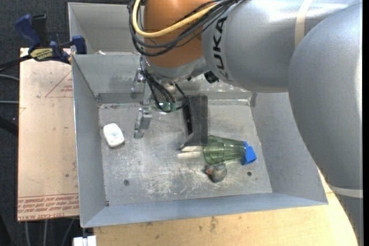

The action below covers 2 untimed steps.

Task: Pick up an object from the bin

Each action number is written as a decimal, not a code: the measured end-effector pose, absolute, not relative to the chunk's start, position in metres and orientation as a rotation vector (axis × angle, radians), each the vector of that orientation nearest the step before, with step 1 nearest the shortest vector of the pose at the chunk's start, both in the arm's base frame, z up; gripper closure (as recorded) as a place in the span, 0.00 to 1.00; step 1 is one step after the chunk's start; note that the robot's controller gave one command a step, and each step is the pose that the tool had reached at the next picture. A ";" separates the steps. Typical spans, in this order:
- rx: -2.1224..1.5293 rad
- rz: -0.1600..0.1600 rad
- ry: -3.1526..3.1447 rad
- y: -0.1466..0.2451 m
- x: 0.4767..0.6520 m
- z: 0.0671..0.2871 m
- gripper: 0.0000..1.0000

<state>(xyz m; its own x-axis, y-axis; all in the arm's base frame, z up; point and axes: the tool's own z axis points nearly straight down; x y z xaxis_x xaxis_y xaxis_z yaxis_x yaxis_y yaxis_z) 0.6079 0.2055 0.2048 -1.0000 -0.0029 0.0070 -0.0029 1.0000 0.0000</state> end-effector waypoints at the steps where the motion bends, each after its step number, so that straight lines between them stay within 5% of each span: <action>1: 0.000 -0.002 -3.143 0.205 0.610 0.210 0.00; 2: 0.130 -0.004 -3.144 0.229 0.611 0.136 0.00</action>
Offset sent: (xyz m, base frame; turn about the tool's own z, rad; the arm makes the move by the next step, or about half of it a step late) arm 0.0024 0.0443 -0.1348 -0.1515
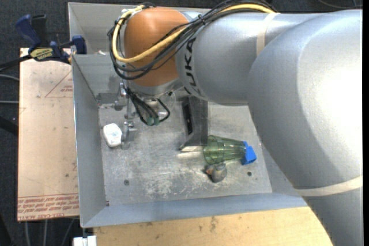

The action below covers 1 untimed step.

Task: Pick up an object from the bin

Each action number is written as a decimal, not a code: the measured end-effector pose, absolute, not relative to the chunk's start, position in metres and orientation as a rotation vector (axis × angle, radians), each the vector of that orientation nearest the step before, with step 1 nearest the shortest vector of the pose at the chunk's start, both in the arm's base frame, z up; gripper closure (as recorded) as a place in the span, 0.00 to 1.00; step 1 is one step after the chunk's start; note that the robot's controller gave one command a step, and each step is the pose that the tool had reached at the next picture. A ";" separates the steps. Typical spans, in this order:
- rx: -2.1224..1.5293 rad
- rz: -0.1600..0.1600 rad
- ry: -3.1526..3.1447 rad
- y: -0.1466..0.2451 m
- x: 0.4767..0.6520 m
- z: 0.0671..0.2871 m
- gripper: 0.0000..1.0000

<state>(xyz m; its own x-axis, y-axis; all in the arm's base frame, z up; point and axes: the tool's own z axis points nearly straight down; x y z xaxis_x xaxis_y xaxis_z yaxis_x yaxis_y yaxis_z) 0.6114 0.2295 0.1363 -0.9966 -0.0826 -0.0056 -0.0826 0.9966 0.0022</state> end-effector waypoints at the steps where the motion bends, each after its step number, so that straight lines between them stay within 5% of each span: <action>1: -0.099 0.001 3.143 0.240 0.609 0.120 0.00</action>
Offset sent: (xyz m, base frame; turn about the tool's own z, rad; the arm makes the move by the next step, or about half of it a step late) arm -0.0062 0.0212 -0.0160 0.0167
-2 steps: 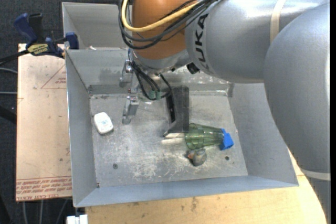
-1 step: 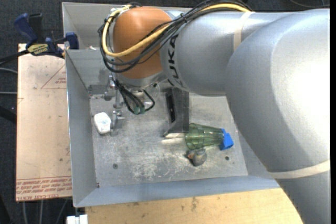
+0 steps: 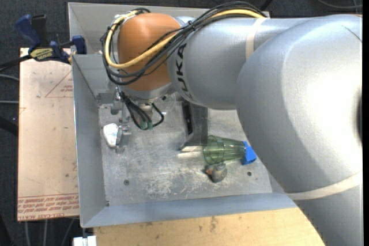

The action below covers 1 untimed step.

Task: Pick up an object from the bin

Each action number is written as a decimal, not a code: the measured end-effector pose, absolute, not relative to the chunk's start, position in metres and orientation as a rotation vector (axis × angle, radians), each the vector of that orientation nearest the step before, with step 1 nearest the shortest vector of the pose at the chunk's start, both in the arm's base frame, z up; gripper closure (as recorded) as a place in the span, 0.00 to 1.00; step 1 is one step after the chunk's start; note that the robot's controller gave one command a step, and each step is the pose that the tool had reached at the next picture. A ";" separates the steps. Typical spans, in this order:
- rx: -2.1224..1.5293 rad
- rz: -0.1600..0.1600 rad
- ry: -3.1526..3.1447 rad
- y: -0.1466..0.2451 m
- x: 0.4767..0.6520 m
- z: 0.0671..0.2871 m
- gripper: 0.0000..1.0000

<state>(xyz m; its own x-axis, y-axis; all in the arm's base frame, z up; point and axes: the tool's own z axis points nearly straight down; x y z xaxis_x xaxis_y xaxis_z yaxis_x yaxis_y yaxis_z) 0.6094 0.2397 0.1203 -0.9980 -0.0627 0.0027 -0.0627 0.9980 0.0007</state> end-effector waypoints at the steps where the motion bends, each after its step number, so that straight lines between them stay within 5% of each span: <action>1: 0.105 -0.003 -3.141 0.251 0.606 0.120 0.00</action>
Offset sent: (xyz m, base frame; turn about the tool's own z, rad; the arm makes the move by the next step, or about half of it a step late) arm -0.0096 0.0111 -0.0503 0.1042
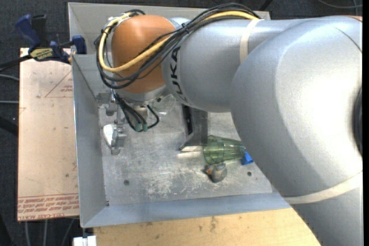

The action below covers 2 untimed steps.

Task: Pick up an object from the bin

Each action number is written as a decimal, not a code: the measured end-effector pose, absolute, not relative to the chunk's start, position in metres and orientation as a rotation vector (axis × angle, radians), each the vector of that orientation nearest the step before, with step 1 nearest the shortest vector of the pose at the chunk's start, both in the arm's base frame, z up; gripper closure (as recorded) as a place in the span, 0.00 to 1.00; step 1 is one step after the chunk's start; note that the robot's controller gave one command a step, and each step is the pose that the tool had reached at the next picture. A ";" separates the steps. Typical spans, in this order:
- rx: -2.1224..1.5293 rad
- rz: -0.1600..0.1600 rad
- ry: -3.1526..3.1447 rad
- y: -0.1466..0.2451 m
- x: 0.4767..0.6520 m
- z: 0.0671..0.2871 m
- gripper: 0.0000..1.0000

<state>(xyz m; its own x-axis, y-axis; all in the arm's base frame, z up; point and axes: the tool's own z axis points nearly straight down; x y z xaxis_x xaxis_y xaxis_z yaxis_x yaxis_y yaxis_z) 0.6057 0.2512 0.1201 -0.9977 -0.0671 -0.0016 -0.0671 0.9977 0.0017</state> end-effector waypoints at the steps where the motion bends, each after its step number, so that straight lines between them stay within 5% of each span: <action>1: 0.067 0.007 3.133 0.252 0.602 0.072 0.00; 2: 0.065 0.010 3.135 0.253 0.603 0.076 1.00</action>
Offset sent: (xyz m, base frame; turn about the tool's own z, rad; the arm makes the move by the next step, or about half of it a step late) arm 0.0029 -0.0017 -0.0501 -0.1444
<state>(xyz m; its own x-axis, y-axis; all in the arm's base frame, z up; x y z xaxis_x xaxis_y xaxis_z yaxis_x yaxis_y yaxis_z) 0.6030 0.2533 0.0764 -0.9991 0.0412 -0.0061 0.0412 0.9991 0.0067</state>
